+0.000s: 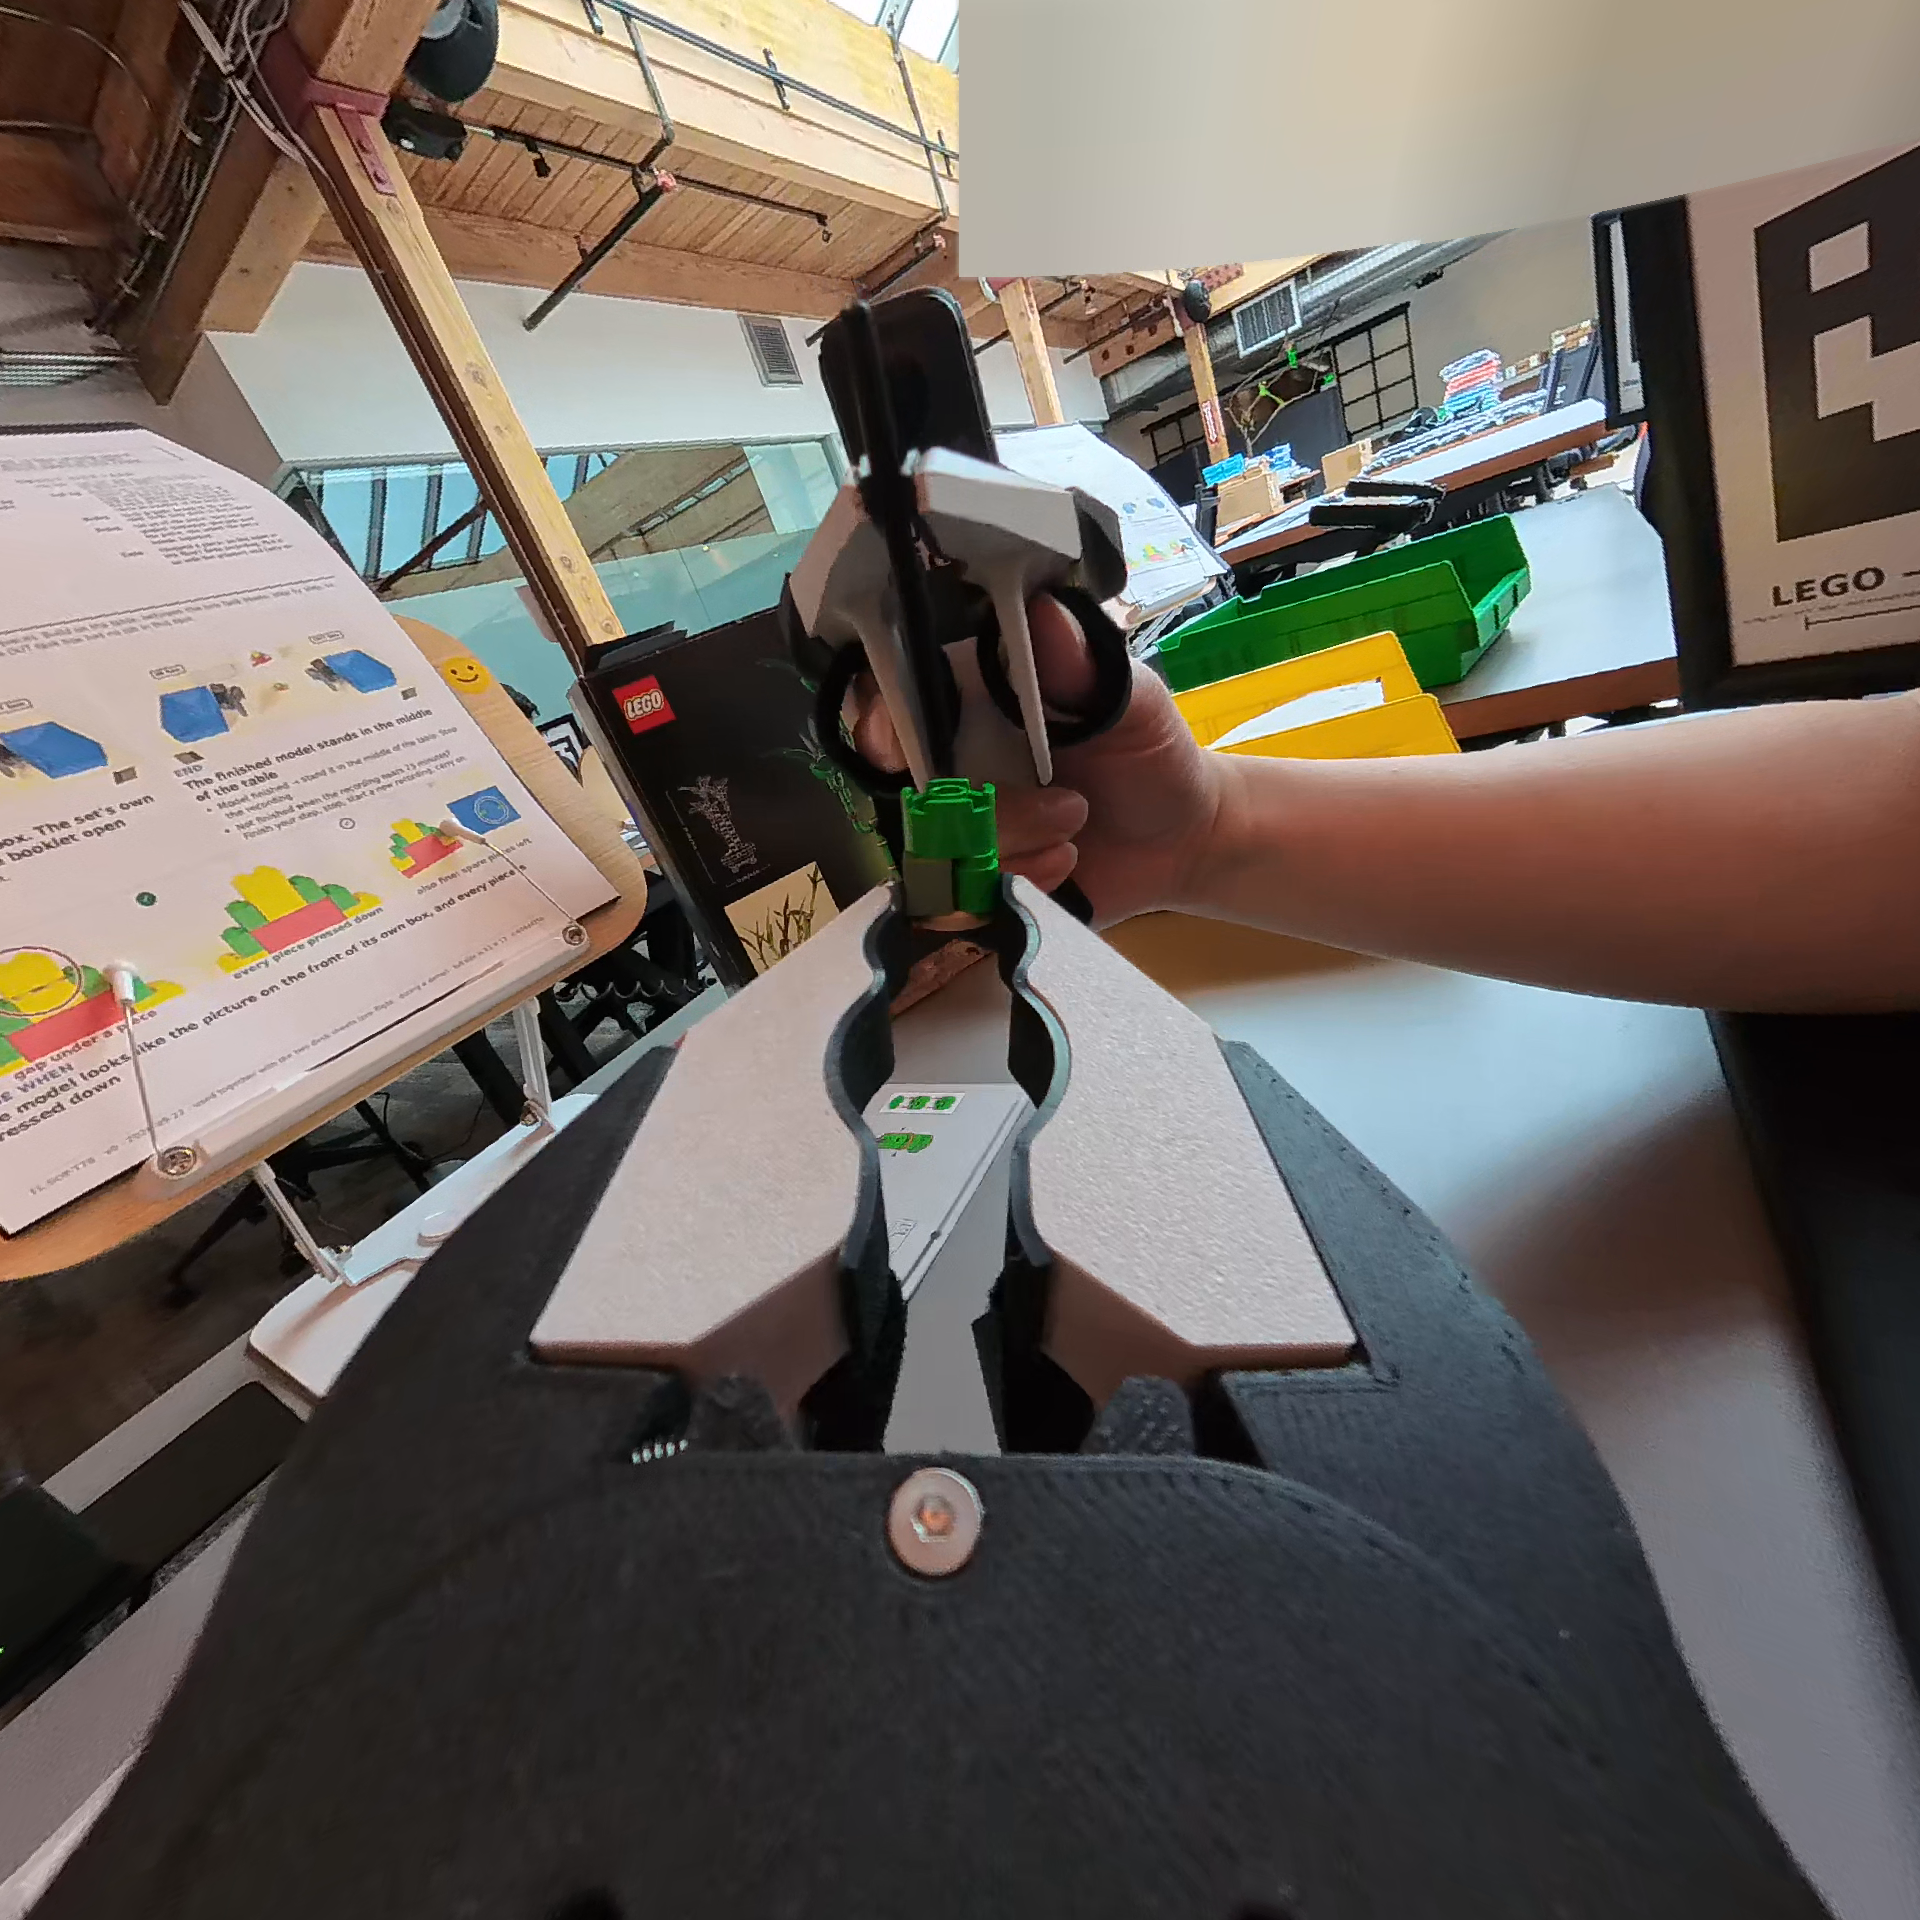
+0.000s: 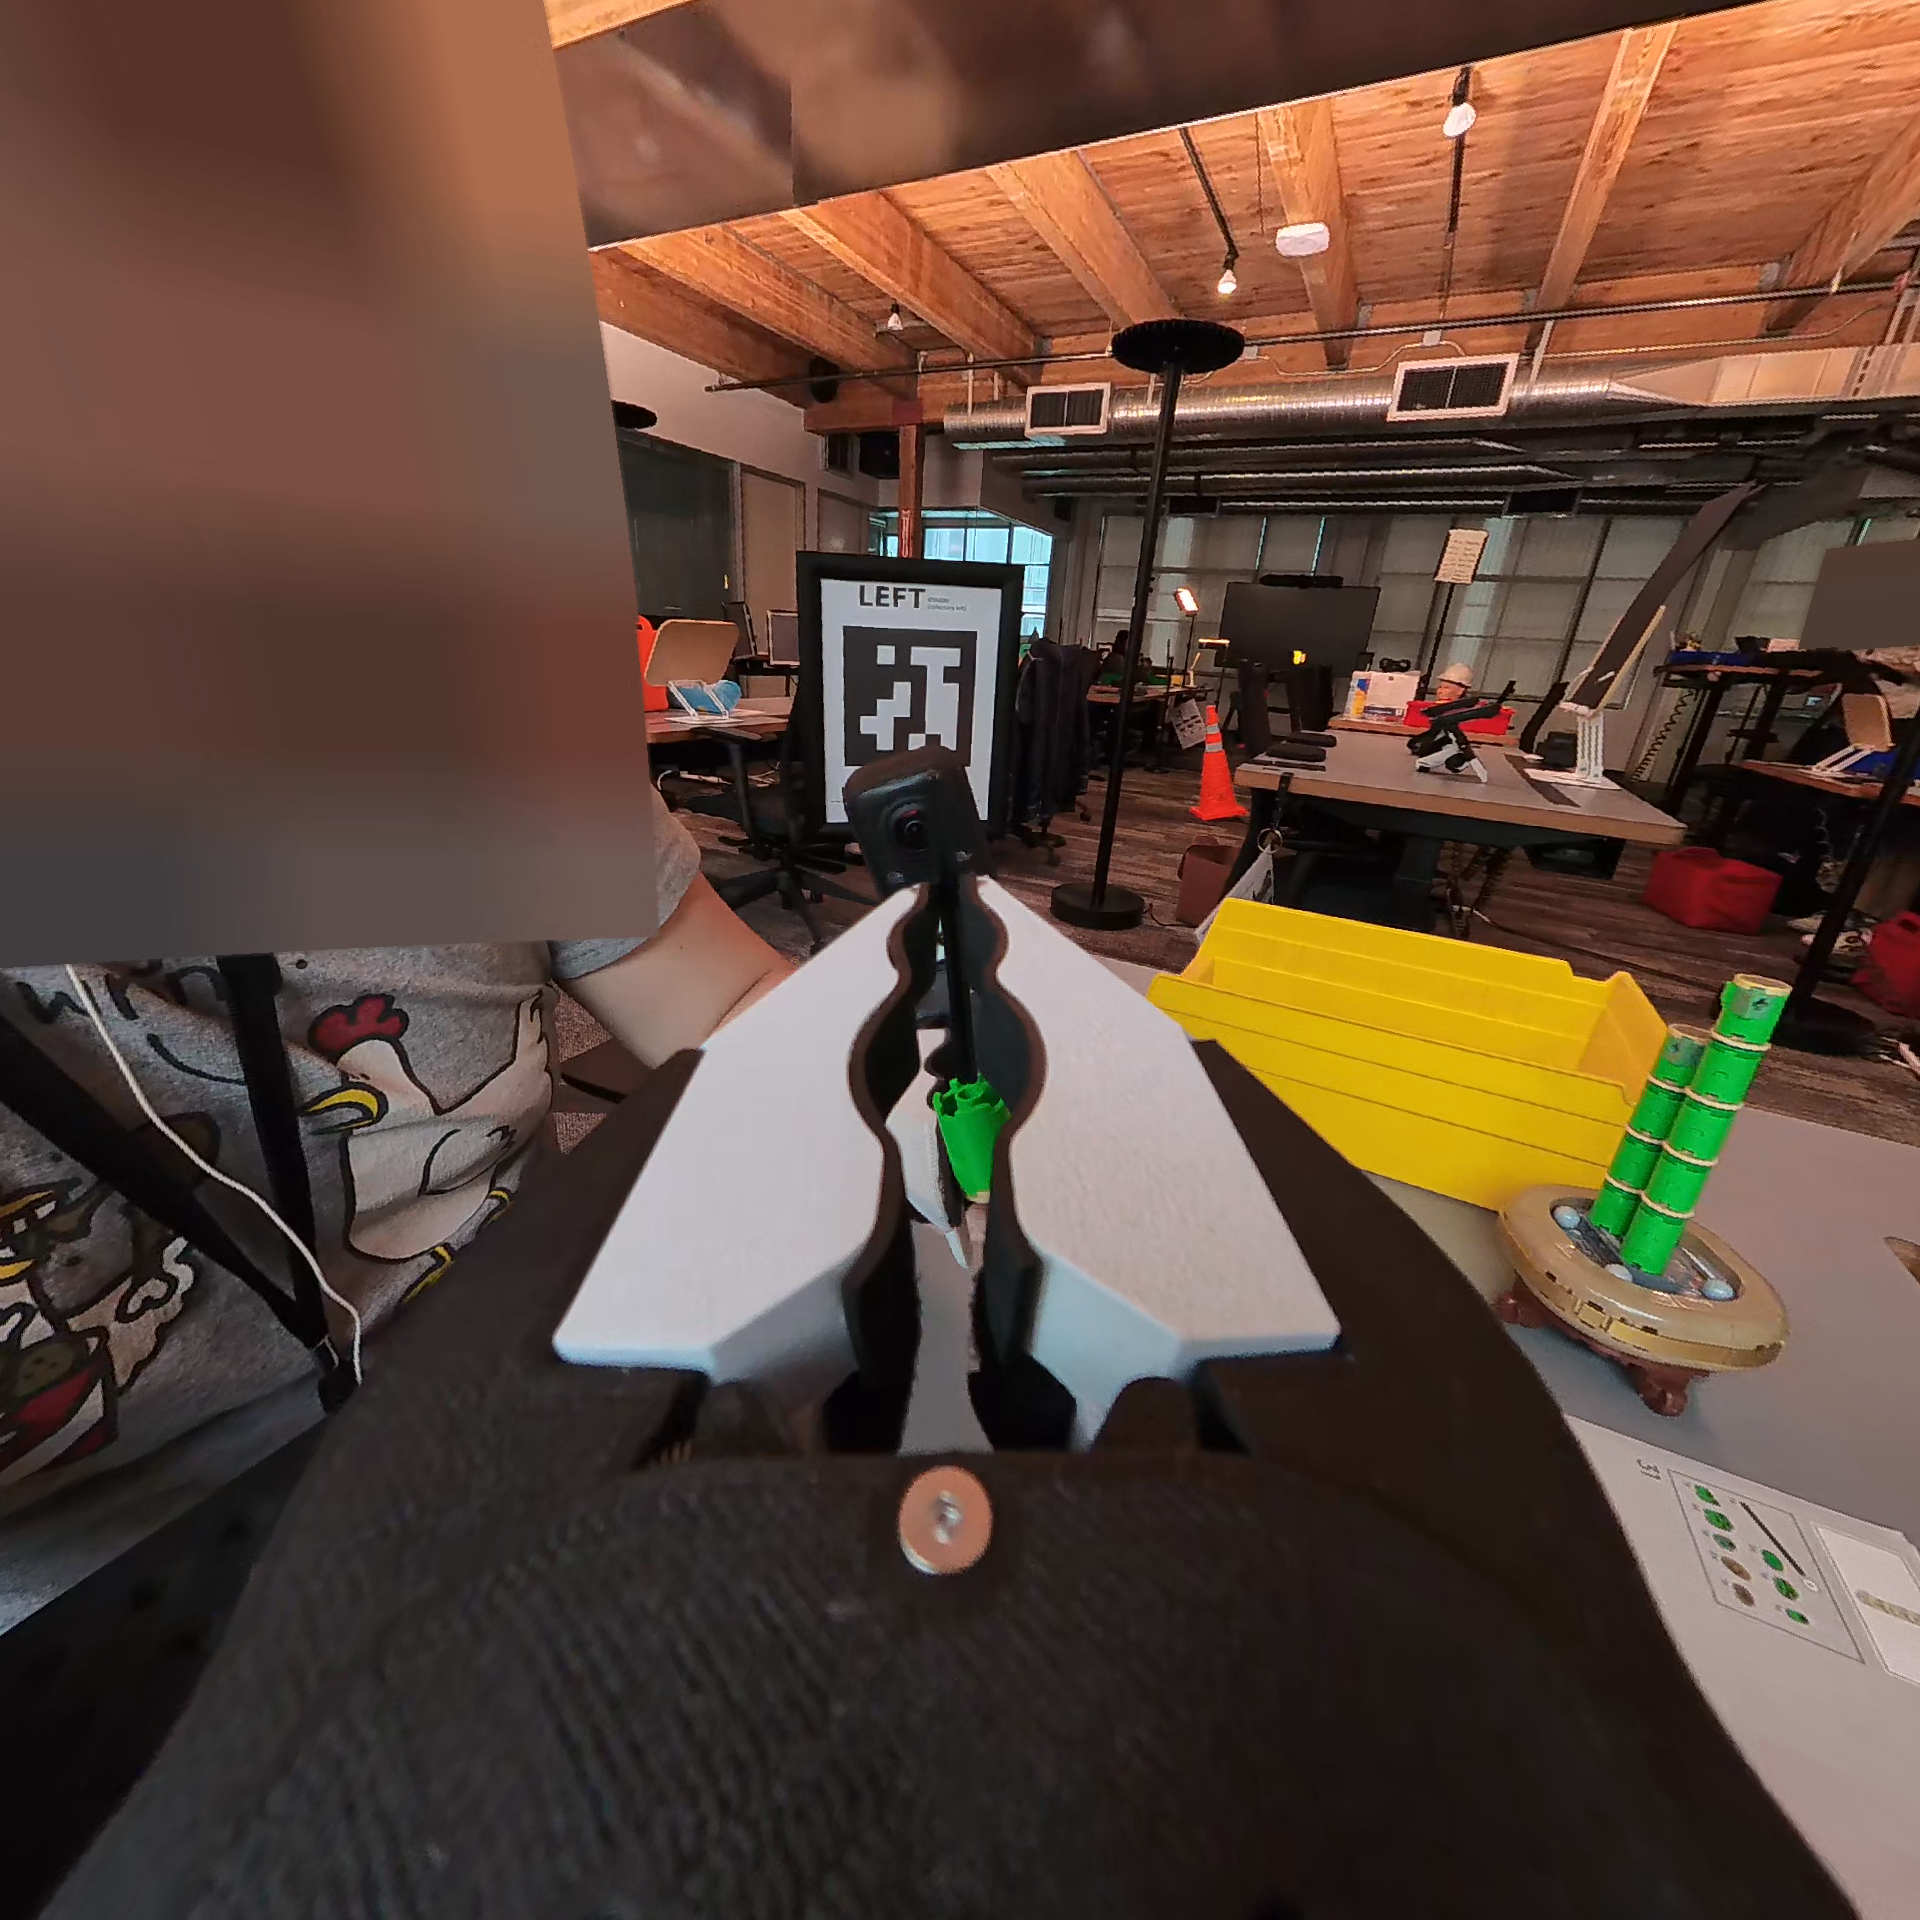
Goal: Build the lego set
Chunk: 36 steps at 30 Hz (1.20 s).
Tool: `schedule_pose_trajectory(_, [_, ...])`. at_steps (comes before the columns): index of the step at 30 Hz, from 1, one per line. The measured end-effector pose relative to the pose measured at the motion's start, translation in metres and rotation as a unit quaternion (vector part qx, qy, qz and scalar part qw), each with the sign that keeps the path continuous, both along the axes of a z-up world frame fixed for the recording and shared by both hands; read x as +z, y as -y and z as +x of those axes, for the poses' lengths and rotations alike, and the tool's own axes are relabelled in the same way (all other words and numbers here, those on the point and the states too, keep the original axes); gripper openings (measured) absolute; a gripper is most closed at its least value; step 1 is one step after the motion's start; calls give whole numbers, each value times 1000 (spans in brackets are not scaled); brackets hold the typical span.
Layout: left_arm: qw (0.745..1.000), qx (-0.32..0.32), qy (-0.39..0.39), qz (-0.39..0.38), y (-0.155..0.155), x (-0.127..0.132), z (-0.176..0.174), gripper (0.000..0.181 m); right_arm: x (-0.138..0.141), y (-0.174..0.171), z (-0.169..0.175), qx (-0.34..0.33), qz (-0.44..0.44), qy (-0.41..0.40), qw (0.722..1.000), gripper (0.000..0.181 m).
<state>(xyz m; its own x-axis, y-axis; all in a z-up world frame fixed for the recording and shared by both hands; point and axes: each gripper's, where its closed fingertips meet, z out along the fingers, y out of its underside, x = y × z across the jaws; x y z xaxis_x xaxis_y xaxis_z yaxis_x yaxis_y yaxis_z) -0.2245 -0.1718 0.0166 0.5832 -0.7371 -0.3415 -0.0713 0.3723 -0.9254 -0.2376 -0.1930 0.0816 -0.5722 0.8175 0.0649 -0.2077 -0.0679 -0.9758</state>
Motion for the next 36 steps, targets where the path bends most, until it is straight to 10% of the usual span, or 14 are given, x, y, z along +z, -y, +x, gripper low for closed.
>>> schedule_pose_trajectory(9, [993, 115, -9, 17, -23, 1, -23, 14, 19, -18, -15, -140, 23, -57, 988, 2])
schedule_pose_trajectory(36, [992, 126, 18, 5, -26, 6, -32, 14, 1, -20, -29, -167, 56, -52, 983, 2])
